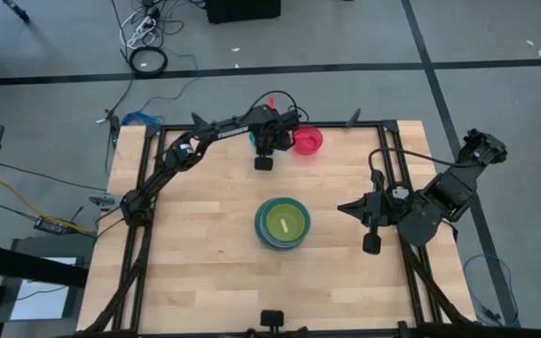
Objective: Nest bowls inside each other
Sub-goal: Stack the transparent blue bowl on the transparent yellow bowl
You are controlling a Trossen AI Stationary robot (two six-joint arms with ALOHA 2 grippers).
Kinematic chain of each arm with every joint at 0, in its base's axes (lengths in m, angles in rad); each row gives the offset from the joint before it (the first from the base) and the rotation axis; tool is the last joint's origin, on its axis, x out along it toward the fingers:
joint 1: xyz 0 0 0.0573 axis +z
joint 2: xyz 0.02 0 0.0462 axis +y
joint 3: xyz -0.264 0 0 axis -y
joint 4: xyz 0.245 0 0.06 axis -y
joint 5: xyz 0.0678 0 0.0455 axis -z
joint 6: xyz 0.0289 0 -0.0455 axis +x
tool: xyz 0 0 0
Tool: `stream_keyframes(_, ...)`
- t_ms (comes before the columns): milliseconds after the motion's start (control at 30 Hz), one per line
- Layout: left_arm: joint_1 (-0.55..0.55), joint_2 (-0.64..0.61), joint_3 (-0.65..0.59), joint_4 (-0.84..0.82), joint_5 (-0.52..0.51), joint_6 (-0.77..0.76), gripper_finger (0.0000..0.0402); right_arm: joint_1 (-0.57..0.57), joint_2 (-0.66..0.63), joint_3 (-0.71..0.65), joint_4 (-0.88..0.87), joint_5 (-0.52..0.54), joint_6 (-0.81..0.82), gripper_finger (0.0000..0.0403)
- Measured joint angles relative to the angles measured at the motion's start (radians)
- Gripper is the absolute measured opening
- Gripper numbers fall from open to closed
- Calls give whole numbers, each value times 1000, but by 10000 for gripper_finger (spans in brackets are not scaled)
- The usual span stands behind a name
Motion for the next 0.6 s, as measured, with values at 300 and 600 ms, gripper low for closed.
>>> stream_keyframes(300, -173, -213, 19, -122, 78, -26, 2, 1, 0, 0, 3, 2, 0, 0)
stream_keyframes(600, -452, -346, 21, -77, 291, -92, 1, 2, -7, 1, 27, 8, -25, 0)
